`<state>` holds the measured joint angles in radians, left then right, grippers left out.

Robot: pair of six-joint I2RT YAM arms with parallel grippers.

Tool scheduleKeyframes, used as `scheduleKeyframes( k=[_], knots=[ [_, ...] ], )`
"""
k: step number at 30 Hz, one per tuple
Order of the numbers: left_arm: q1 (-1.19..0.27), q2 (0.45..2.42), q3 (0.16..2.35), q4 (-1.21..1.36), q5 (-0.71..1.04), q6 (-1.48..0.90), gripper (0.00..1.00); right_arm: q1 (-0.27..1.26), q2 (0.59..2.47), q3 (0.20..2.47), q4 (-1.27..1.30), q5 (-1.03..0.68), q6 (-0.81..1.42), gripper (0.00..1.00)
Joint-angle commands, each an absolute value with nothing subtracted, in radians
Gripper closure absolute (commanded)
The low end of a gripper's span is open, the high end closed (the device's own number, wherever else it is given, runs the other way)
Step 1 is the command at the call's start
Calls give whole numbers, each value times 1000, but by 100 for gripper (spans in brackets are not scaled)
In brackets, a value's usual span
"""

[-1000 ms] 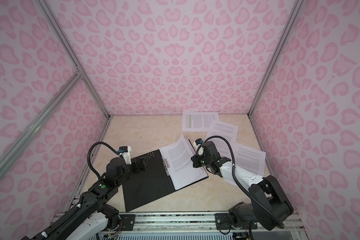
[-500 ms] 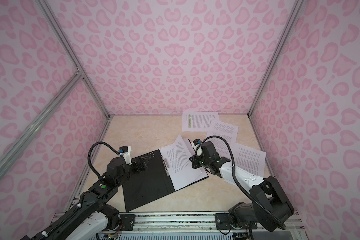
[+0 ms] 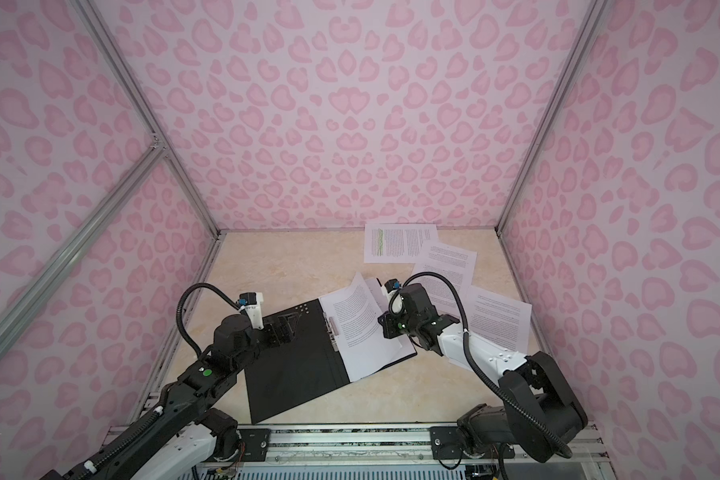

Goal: Put the files into the folder

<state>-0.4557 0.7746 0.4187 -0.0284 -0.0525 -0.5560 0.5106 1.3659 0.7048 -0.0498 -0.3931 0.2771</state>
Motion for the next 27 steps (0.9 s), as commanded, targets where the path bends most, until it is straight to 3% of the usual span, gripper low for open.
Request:
scheduleKeyframes(
  k=[1,6,8,12,27],
  knots=[
    [-454,775,428,0,-52,-551,2,512,1376,713,-44,-382,273,81],
    [-454,775,426,0,-51,-552,2,510,1388,713,-55,-332,284,57],
    [-454,776,426,0,-52,-552,2,509,1396,717,-62,-298,296,41],
    [-454,775,427,0,-50,-552,2,496,1436,731,-83,-265,309,30],
    [-454,792,430,4,-44,-554,2,496,1532,760,-72,-262,329,29]
  ],
)
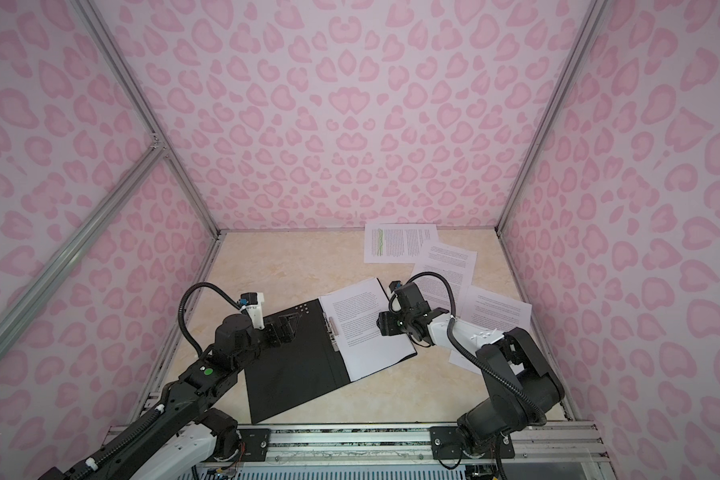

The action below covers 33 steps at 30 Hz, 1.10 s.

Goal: Put the files into the folder

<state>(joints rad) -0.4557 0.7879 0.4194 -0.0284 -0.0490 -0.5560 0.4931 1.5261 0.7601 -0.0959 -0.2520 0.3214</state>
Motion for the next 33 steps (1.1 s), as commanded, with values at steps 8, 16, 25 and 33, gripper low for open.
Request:
scheduleKeyframes(
  k=[8,16,25,33],
  knots=[
    [-454,792,430,2,-44,-554,2,511,1536,759,-47,-283,324,28],
    [-454,782,430,0,-41,-555,2,517,1537,771,-87,-183,323,24],
    [-454,751,433,-11,-17,-563,2,529,1360,723,-155,112,354,10],
    [-454,708,426,-11,8,-567,2,761,1501,913,-142,-152,401,21]
  ],
)
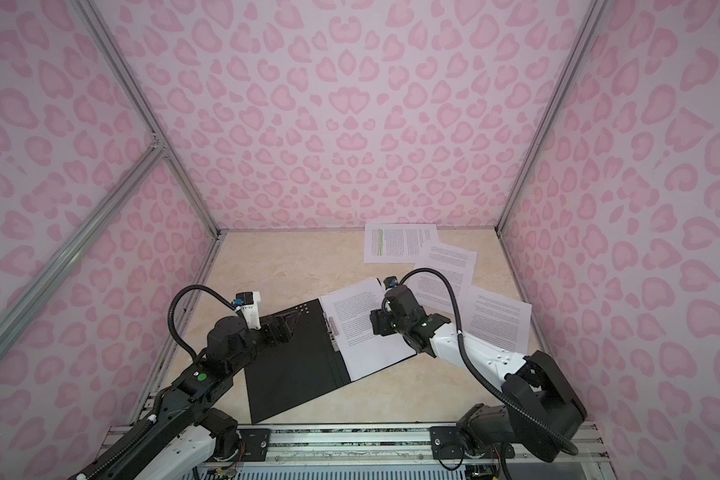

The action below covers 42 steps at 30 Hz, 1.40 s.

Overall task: Put the files into the folder
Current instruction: 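Move the right gripper to the metal clip and press the sheet edge under it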

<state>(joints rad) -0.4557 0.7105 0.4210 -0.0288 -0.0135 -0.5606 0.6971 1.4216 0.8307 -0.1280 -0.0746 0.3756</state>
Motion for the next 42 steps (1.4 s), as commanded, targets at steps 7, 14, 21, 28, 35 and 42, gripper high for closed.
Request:
scheduleKeyframes(
  k=[7,14,21,28,35,42],
  knots=[
    [-454,693,426,-14,22,-568,2,857,1786,1105,-198,-122,432,30],
    [-454,686,427,-11,32,-571,2,872,1896,1193,-219,-125,448,41],
    [-454,673,427,-15,36,-574,2,873,1948,1239,-248,-111,466,57],
    [-455,658,426,-21,32,-574,2,873,1957,1252,-271,-109,469,68],
    [-455,655,426,-25,25,-572,3,874,1960,1254,-271,-129,478,75],
    [-454,648,428,-29,21,-572,2,875,1968,1260,-275,-143,488,83]
  ],
)
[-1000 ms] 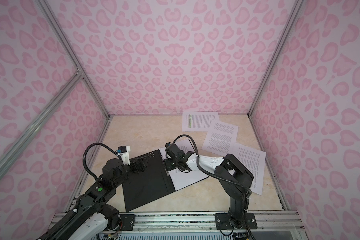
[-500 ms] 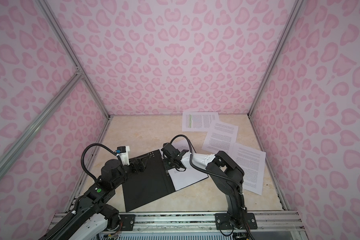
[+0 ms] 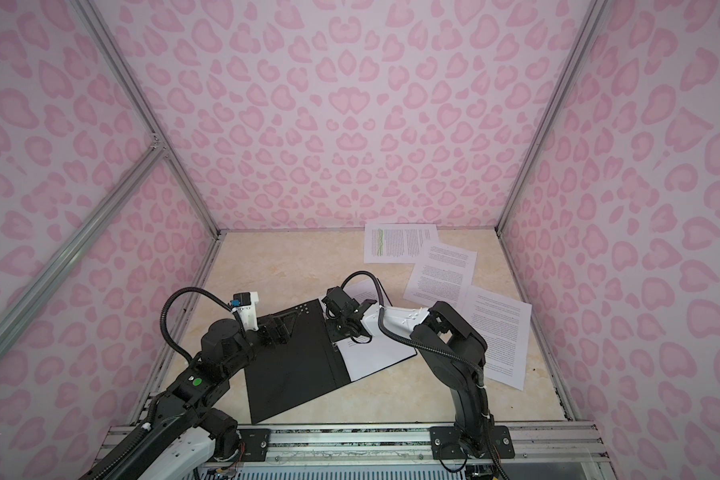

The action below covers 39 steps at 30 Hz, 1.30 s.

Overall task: Put the files into the folder
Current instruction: 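Move the right gripper to the metal clip and press the sheet edge under it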

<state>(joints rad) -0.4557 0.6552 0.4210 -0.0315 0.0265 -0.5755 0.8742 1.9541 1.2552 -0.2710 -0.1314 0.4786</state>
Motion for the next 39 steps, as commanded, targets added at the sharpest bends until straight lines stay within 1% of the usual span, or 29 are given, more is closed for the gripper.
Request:
scheduleKeyframes(
  k=[1,6,12,24,34,39],
  knots=[
    [-455,645,428,-30,20,-572,2,875,1968,1260,-273,-143,492,84],
    [-454,632,428,-37,12,-571,2,876,1964,1277,-288,-134,524,90],
    [-454,625,429,-46,6,-572,2,874,1936,1289,-289,-93,601,95],
    [-454,612,430,-54,-1,-574,2,868,1944,1310,-209,-57,769,95],
    [-455,610,427,-54,-5,-575,2,872,2013,1373,-148,-56,935,94],
    [-454,611,427,-53,-6,-575,2,892,2041,1400,-136,-29,997,93]
  ],
)
